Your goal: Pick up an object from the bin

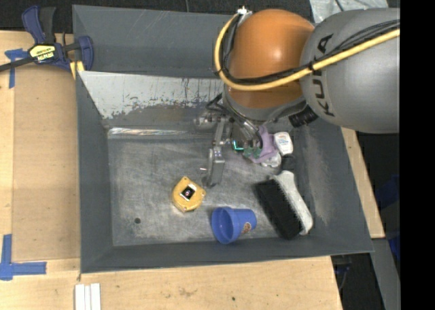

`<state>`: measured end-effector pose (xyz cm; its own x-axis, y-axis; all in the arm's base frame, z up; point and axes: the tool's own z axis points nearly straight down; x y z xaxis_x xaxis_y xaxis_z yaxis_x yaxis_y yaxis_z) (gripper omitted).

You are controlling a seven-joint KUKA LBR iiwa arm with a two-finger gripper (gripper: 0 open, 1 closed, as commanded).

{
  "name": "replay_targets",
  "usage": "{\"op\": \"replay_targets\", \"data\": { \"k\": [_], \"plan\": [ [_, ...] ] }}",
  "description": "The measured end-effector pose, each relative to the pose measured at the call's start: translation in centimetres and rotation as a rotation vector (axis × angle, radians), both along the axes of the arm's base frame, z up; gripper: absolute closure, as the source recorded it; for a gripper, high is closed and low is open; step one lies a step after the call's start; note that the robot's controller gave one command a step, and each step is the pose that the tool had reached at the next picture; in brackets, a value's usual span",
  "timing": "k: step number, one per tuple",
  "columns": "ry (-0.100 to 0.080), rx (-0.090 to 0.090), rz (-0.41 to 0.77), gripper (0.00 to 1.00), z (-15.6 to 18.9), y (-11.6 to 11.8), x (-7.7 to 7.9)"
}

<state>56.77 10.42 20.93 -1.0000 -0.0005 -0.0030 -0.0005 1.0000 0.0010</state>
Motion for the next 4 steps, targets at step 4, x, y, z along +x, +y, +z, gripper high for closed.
{"op": "replay_targets", "data": {
  "k": [4],
  "plan": [
    [0.003,-0.004,0.061,0.0,-13.5,0.4,-0.5]
  ]
}}
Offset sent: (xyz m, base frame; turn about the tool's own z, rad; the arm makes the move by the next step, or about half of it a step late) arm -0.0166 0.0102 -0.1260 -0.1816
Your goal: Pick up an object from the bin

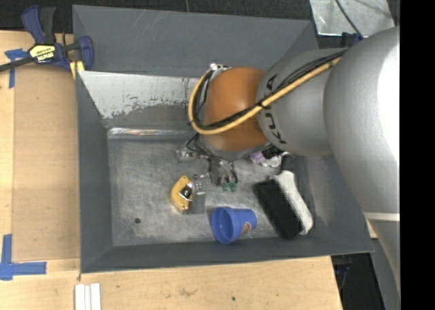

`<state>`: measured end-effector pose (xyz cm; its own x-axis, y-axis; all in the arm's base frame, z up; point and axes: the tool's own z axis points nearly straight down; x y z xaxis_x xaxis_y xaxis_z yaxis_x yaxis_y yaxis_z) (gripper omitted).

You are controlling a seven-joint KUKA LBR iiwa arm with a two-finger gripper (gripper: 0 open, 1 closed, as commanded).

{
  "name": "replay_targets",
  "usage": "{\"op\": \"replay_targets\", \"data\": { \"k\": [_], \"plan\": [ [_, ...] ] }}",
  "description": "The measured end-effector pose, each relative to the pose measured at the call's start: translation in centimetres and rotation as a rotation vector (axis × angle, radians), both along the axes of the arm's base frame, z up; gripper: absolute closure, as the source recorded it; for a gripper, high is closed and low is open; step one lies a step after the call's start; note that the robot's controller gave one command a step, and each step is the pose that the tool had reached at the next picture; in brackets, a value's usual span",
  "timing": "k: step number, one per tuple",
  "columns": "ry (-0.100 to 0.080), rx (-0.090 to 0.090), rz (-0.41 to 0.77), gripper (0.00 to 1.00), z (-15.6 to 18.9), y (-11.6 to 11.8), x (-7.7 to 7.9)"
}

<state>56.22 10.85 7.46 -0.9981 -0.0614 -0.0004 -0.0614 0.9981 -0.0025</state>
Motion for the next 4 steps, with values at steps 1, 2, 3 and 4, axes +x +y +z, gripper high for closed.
{"op": "replay_targets", "data": {
  "k": [1,2,3,4],
  "plan": [
    [-0.005,0.002,-0.141,0.0,0.0,1.2,-0.6],
    [-0.02,0.009,-0.128,1.0,0.1,1.2,-2.7],
    [-0.02,0.01,-0.128,1.0,0.1,1.2,-2.7],
    [0.0,0.003,-0.09,1.0,12.1,2.5,-2.7]
  ]
}}
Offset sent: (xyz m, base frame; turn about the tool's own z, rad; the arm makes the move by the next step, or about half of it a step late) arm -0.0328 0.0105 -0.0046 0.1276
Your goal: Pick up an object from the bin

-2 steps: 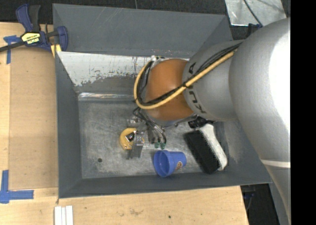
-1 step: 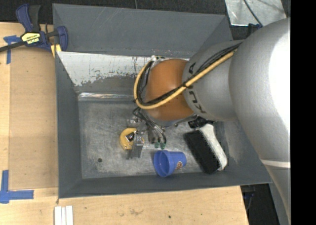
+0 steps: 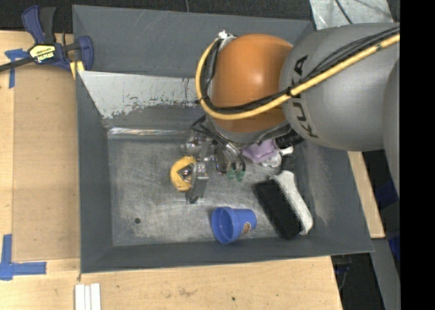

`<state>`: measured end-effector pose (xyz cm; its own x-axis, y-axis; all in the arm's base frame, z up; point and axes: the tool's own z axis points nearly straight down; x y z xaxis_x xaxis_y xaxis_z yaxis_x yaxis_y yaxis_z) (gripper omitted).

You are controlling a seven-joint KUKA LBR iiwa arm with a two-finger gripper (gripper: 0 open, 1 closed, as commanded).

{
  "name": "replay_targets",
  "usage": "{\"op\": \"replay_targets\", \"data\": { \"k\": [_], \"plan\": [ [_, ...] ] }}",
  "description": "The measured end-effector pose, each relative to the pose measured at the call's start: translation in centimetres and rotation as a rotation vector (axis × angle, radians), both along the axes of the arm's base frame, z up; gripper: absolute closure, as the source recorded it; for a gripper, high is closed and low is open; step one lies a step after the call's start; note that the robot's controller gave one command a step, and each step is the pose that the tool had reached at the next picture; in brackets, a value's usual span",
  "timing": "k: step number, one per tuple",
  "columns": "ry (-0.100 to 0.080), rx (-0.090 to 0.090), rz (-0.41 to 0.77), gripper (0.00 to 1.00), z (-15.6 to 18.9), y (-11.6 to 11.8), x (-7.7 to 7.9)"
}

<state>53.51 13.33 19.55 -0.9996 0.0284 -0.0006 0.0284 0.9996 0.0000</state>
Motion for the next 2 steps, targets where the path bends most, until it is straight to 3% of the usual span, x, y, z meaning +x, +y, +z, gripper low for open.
{"op": "replay_targets", "data": {
  "k": [1,2],
  "plan": [
    [0.001,0.0,-0.001,1.0,0.0,0.0,0.0],
    [0.009,-0.002,0.038,1.0,3.5,-0.2,1.7]
  ]
}}
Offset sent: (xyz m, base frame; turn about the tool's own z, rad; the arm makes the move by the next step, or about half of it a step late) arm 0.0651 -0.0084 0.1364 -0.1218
